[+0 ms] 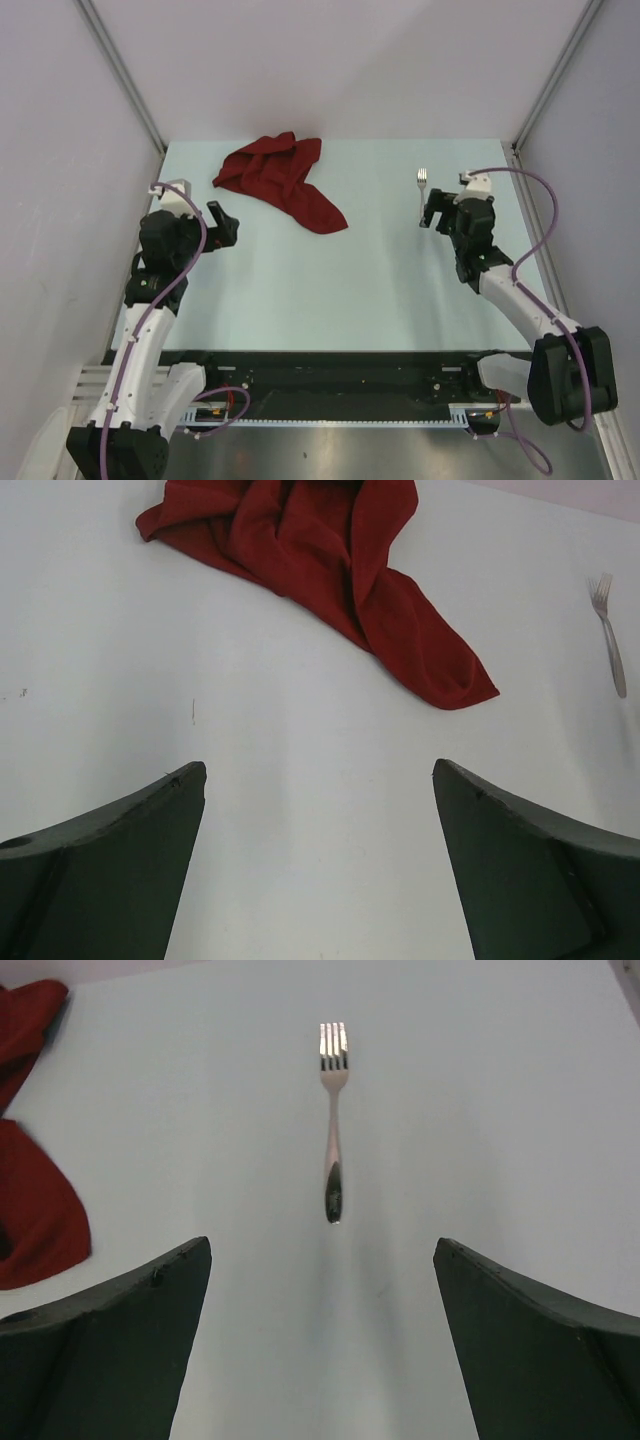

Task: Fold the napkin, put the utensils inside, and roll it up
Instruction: Grab the napkin with the right arm

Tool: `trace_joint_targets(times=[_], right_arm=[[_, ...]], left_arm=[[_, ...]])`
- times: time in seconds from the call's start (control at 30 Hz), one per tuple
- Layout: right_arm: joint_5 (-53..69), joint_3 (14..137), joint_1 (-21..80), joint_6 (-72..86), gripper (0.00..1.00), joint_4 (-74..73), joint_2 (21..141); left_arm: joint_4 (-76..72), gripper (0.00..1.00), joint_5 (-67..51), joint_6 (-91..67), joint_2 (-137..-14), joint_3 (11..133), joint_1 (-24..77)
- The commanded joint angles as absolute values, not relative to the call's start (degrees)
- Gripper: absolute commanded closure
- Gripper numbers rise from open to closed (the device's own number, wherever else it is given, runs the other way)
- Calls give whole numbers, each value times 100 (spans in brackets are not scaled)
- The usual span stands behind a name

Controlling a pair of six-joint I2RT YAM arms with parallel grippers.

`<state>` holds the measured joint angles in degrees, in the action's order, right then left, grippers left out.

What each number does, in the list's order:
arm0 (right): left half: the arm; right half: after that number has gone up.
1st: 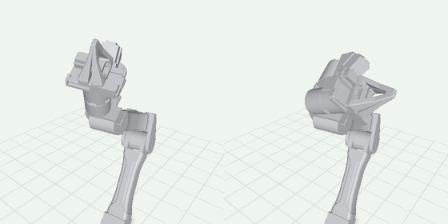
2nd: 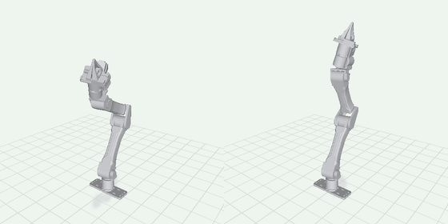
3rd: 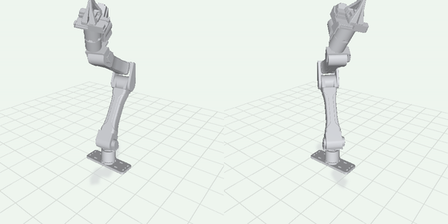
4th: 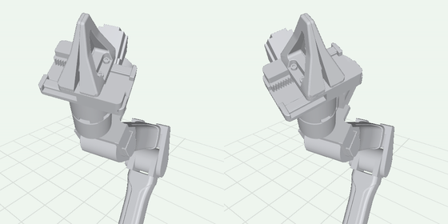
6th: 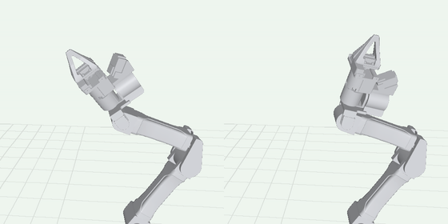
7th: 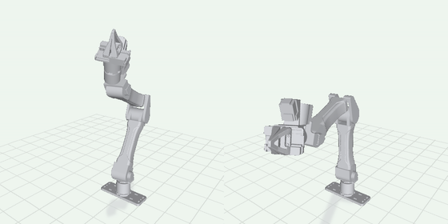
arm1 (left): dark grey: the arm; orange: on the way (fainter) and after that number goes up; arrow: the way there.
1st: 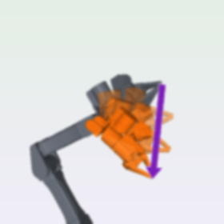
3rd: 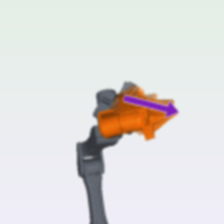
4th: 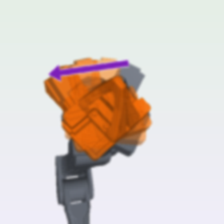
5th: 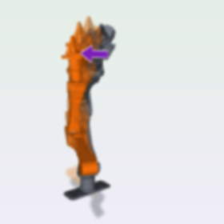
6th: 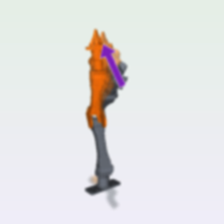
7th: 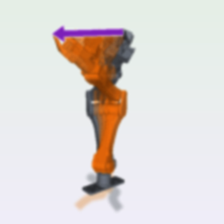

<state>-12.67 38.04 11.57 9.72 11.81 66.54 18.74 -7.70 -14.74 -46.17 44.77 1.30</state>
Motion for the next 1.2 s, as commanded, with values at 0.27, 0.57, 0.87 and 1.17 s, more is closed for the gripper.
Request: trace_joint_targets(times=[0.27,0.57,0.87,1.17], right_arm=[[-491,6982,3329,115,2,28,9610],[-1801,10097,4438,-465,12,-1467,12611],[-2241,10810,4641,-932,13,-1459,13561],[-94,11223,4535,-677,100,-2222,13439]], left_arm=[[2056,0,-510,-1108,-4667,4659,88],[2171,0,-79,-993,-4544,4465,88],[2188,0,-149,-993,-4649,4482,88],[2197,0,-114,-984,-4676,4491,88]])
